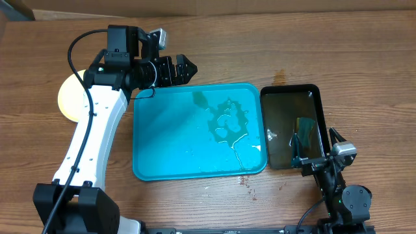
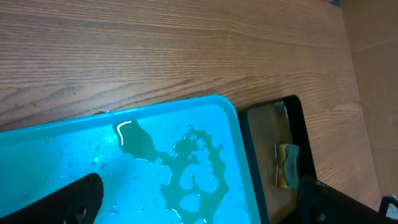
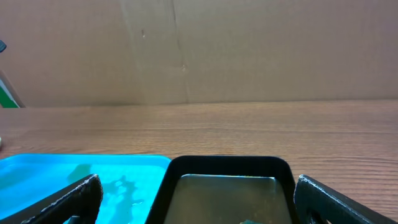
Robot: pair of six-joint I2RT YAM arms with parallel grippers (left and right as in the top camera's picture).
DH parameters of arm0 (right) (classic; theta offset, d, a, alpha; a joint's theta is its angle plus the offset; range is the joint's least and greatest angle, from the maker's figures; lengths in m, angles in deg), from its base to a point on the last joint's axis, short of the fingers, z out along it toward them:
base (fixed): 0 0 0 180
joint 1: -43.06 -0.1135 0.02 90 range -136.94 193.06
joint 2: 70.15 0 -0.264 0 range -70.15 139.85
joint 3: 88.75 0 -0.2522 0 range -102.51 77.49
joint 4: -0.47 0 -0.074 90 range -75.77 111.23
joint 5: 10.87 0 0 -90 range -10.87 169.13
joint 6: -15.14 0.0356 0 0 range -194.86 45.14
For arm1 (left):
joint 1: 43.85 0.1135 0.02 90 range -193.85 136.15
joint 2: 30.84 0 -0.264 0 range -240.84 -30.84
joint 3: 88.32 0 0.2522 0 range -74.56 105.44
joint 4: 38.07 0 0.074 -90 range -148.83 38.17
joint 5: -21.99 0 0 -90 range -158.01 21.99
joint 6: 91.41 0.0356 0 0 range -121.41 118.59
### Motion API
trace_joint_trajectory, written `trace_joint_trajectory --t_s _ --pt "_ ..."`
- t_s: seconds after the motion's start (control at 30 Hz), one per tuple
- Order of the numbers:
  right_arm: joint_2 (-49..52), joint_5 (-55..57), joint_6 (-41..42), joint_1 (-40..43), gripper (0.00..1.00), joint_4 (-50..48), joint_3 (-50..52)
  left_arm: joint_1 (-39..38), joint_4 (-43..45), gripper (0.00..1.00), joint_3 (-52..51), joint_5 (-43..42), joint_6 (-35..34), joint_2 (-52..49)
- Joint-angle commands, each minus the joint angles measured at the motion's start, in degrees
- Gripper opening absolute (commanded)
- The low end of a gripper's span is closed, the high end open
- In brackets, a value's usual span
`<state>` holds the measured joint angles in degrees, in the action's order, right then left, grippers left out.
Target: Clean dirty plates on tray and stack at the side
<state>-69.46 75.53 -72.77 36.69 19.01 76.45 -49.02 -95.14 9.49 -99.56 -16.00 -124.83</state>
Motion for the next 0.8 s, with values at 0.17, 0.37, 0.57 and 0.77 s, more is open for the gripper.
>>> trace_joint_trajectory --t_s 0.17,0.37,0.57,0.77 --pt "-0.5 0.5 -0.4 0.4 1.0 -0.2 0.6 -0.2 0.0 1.0 0.5 -0.9 0.9 -0.6" --pt "-0.5 0.5 -0.4 0.4 1.0 -0.2 0.6 -0.2 0.0 1.0 0.5 -0.9 0.9 -0.6" --pt "-0.5 0.5 -0.4 0.4 1.0 -0.2 0.6 -0.3 0.0 1.0 0.5 -0.9 0.9 0.3" --pt "-0.5 0.5 -0.4 0.4 1.0 -0.2 0.6 -0.5 0.0 1.0 0.5 -0.9 0.9 7.3"
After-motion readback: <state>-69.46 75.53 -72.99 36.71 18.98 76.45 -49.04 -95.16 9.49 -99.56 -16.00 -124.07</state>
